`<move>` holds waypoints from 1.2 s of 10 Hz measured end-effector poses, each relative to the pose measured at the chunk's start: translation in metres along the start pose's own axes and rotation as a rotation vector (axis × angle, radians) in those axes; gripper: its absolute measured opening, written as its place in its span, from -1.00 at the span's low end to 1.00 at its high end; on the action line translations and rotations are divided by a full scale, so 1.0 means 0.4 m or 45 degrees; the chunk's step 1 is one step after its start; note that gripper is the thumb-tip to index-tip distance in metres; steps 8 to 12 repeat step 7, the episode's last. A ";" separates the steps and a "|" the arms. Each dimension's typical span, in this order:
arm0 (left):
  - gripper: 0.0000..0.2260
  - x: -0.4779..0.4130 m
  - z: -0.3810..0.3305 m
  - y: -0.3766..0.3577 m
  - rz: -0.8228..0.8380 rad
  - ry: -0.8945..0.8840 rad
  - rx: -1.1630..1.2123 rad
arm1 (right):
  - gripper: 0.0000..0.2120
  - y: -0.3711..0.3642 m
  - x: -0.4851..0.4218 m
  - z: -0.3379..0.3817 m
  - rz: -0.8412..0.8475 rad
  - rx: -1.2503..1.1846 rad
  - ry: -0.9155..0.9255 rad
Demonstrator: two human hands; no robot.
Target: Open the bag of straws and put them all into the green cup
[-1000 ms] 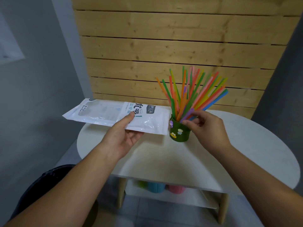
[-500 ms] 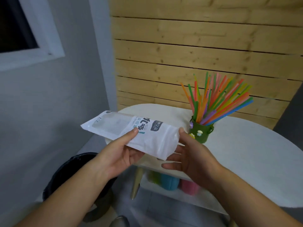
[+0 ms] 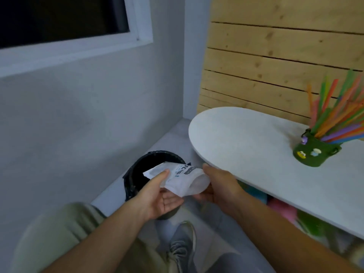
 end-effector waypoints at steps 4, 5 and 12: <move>-0.23 0.003 0.036 -0.005 0.203 0.277 -0.399 | -0.61 0.017 -0.104 -0.097 -0.184 0.186 -0.089; -0.43 0.024 0.028 -0.063 0.229 0.129 -0.525 | -0.73 0.089 -0.036 -0.065 -0.120 0.149 0.028; -0.64 0.092 -0.022 -0.270 0.310 -0.213 -0.829 | -0.82 0.297 0.151 0.068 -0.228 0.326 0.330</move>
Point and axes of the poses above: each hand's wrist, its own x-axis away from the middle knuckle, its own y-axis out of the back of the hand, z = x × y, the point moved 1 cm from there along -x, towards the middle knuckle, and after that the axes turned 7 degrees about y, right-handed, at the moved point
